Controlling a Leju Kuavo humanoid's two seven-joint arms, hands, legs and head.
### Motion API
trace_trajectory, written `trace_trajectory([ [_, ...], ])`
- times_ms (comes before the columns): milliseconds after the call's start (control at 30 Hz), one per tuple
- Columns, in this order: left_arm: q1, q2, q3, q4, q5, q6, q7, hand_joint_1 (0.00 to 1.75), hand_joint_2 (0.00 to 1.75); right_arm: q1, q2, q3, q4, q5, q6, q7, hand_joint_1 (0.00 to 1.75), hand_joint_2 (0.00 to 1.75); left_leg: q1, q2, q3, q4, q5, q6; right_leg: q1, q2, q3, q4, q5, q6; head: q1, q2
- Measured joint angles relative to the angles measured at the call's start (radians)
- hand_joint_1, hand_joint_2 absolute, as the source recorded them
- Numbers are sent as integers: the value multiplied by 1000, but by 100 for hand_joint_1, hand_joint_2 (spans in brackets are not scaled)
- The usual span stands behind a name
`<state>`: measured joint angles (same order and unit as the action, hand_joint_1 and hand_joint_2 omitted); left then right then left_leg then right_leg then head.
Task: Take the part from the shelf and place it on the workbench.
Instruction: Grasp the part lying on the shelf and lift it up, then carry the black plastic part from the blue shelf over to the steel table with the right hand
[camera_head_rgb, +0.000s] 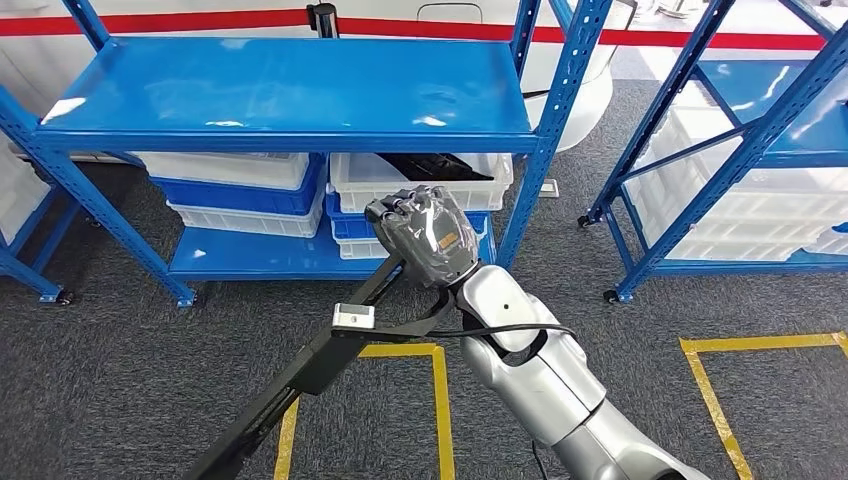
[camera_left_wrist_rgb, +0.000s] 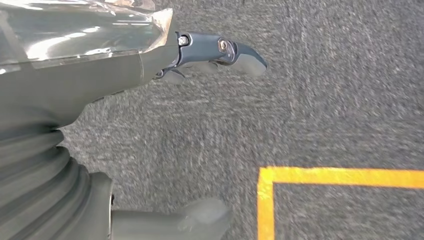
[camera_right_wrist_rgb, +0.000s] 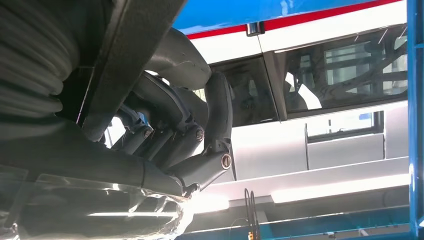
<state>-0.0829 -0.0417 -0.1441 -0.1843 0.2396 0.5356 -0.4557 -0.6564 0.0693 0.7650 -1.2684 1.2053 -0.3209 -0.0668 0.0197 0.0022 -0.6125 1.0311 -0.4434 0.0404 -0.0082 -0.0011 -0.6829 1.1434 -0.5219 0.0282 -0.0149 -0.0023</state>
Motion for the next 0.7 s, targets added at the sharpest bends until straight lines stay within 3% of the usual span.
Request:
trace_trajectory([
  [67, 0, 2, 0, 0, 0, 0, -2, 0, 175, 0, -2, 0, 1, -1, 0, 0, 175, 175, -5, 2, -30, 1, 23, 7, 0, 0, -27, 127, -69, -2, 1, 0],
  [100, 0, 2, 0, 0, 0, 0, -3, 0, 175, 0, -3, 0, 1, -1, 0, 0, 175, 175, -9, 3, -45, 1, 35, 8, 0, 0, -23, 161, -77, 3, 1, 0],
  [133, 0, 2, 0, 0, 0, 0, -3, 0, 175, 0, -4, 0, 1, -1, 0, 0, 175, 175, -12, 4, -60, 1, 47, 9, 3, 0, -2, 160, -67, 7, 1, 0],
  [167, 0, 2, 0, 0, 0, 0, -3, 0, 175, 0, -5, 0, 1, -1, 0, 0, 175, 175, -16, 3, -74, 1, 59, 9, 7, 0, 36, 124, -49, 8, 1, 0],
  [200, 0, 0, 0, 0, 0, 0, -4, 0, 175, -1, -5, 0, 1, -1, -1, 0, 175, 175, -17, 4, -86, 1, 71, 8, 14, 0, 89, 60, -33, 3, 1, 0],
  [267, 0, -3, 1, 0, 0, 1, -4, 0, 175, -4, -2, 0, 0, -2, -3, 0, 175, 175, -18, 4, -100, -1, 93, 3, 29, -3, 196, -88, -34, -20, -1, 0],
  [333, 0, -5, 1, 0, 0, 1, -5, 0, 175, -9, 1, 0, 0, -3, -4, 0, 175, 175, -13, 6, -103, -14, 120, -8, 39, -7, 236, -165, -38, -34, -1, 0],
  [400, 1, -4, 2, 0, 1, 1, -7, 0, 175, -11, 2, 2, 0, -3, -4, 0, 175, 175, -10, 5, -106, -33, 139, -21, 34, -8, 226, -186, -7, -41, 2, 0],
  [433, 3, -3, 3, 0, 1, 1, -8, 0, 175, -12, 3, 4, 1, -2, -4, 0, 175, 175, -10, 3, -112, -27, 120, -27, 26, -9, 220, -195, 12, -48, 4, 0],
  [500, 5, 0, 4, 1, 3, 1, -11, 0, 175, -10, 7, 7, 1, -2, -6, 1, 175, 175, -7, -3, -134, 47, 24, -38, 11, -13, 202, -204, 47, -56, 3, 0],
  [533, 5, 2, 5, 1, 5, 1, -13, 0, 175, -8, 9, 9, 2, -2, -8, 1, 175, 175, -4, -5, -145, 112, -31, -45, 8, -13, 187, -203, 61, -59, 1, 0],
  [567, 6, 5, 6, 1, 8, 1, -15, 0, 175, -3, 10, 10, 2, -2, -10, 1, 175, 175, 0, -5, -154, 178, -66, -51, 7, -15, 171, -201, 73, -57, 0, 0],
  [600, 6, 7, 8, 1, 11, 2, -18, 0, 175, 1, 10, 12, 4, -2, -13, 0, 175, 175, 4, -5, -155, 229, -78, -58, 3, -16, 154, -197, 84, -53, 0, 0],
  [633, 8, 9, 11, 1, 13, 2, -20, 0, 175, 6, 10, 14, 5, -2, -15, -1, 175, 175, 10, -5, -143, 253, -67, -66, -1, -17, 135, -191, 94, -47, 0, 0],
  [700, 10, 12, 14, 1, 14, 2, -22, 0, 175, 13, 10, 16, 6, -2, -18, -2, 175, 175, 25, -3, -71, 201, -24, -86, -12, -18, 94, -169, 110, -33, -1, 0],
])
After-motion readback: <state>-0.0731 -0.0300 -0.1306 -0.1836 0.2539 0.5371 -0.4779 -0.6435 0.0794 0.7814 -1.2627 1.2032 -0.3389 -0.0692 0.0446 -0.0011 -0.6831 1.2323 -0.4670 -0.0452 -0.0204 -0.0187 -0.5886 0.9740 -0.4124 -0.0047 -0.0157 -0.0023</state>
